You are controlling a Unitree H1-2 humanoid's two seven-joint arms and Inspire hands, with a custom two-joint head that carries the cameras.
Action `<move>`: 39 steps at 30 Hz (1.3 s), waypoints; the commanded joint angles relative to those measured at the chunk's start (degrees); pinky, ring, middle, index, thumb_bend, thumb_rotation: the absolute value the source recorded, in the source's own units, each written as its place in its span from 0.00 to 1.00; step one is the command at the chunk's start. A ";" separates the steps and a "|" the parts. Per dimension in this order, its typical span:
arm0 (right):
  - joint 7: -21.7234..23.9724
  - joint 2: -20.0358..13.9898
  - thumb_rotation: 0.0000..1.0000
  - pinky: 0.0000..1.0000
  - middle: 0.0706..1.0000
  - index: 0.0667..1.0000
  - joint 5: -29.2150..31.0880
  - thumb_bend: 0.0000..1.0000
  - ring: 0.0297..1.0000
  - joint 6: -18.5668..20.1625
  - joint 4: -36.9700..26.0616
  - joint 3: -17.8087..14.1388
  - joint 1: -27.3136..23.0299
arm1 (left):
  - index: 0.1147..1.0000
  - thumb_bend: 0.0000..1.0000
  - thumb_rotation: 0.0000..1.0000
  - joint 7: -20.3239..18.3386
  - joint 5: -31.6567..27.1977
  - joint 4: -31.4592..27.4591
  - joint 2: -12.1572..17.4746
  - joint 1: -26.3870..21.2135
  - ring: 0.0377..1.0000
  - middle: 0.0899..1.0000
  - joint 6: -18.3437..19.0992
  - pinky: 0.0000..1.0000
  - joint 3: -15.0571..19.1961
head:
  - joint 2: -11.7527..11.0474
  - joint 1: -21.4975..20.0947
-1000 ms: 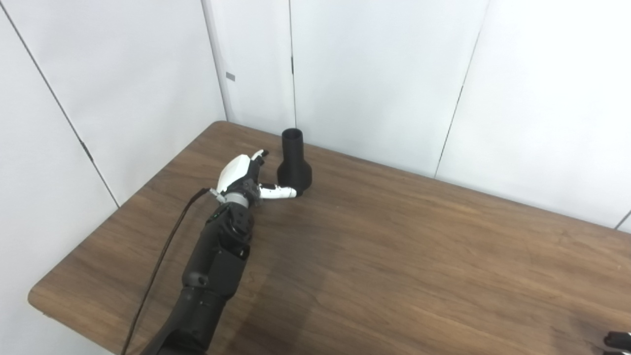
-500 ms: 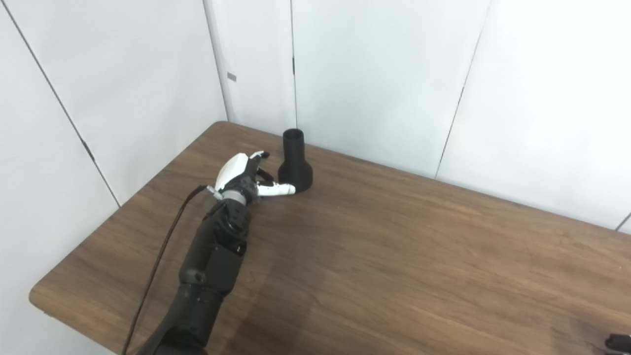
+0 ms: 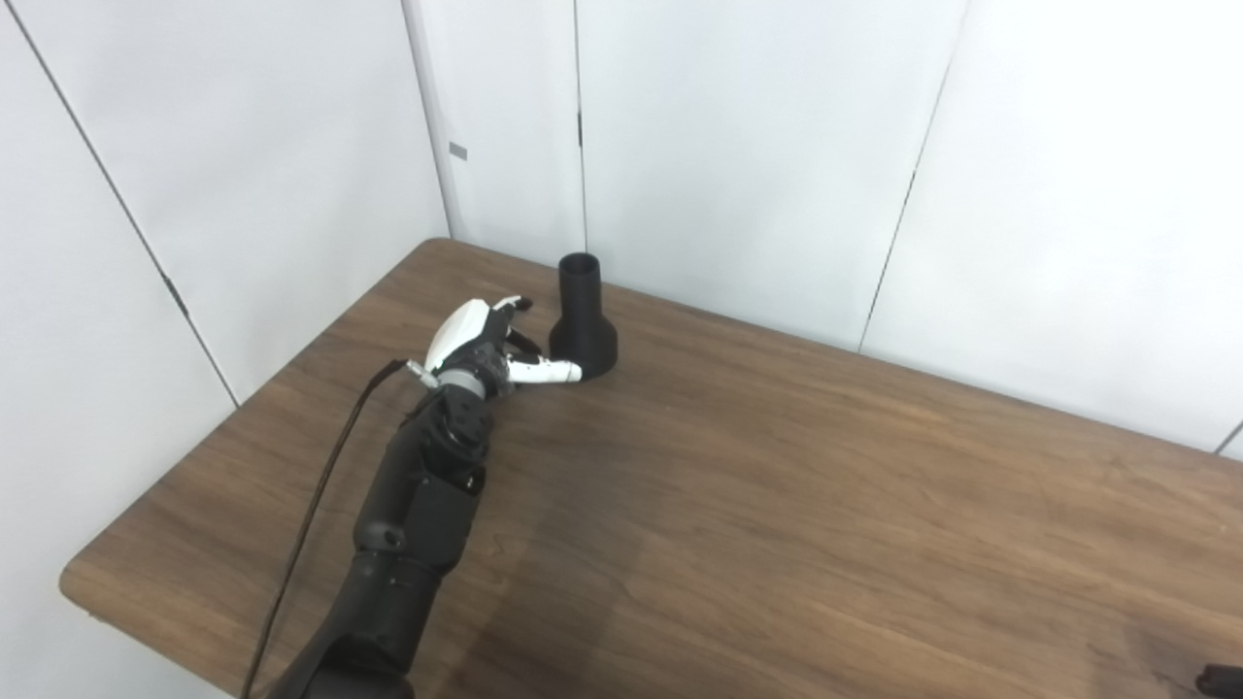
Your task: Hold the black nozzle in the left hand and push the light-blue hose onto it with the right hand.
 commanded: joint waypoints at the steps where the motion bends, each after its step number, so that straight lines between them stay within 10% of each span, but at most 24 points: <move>1: -0.09 -1.01 0.32 0.49 0.63 0.60 -1.09 0.32 0.61 1.89 0.05 -0.21 0.86 | 0.92 1.00 0.28 -1.59 -1.29 0.62 -0.29 -0.04 0.66 0.75 1.17 0.45 -0.94 | 0.02 -0.03; 9: -0.32 -0.75 0.29 0.49 0.63 0.60 -1.22 0.31 0.60 1.06 0.47 0.02 0.83 | 0.92 1.00 0.26 -2.60 0.10 -1.13 -0.15 -0.81 0.33 0.43 1.17 0.24 -0.51 | -0.05 -0.34; 15: -0.01 -0.79 0.28 0.50 0.64 0.61 -0.49 0.30 0.61 1.58 -0.17 -0.10 1.03 | 0.90 1.00 0.29 -5.26 -0.74 -2.06 0.53 -1.04 0.67 0.73 1.17 0.52 -1.85 | 0.04 -0.53; 22: -0.19 -0.92 0.31 0.48 0.63 0.60 -1.50 0.31 0.60 2.06 -0.30 0.02 1.15 | 0.85 1.00 0.31 -5.96 0.19 -2.29 0.11 -1.29 0.59 0.67 1.17 0.44 -3.97 | 0.05 -0.78; 34: 0.08 -0.58 0.36 0.48 0.63 0.60 -0.87 0.33 0.60 2.77 -1.35 -0.01 1.66 | 0.86 1.00 0.29 -6.14 2.90 -0.40 -1.54 -2.43 0.88 0.84 1.17 0.74 -4.64 | 0.11 -1.46; 39: 0.09 -0.84 0.36 0.48 0.63 0.60 -1.06 0.33 0.60 2.43 -0.98 0.14 1.47 | 0.83 1.00 0.29 -6.62 3.82 -0.58 -0.96 -2.44 0.68 0.70 1.16 0.51 -4.14 | 0.06 -1.05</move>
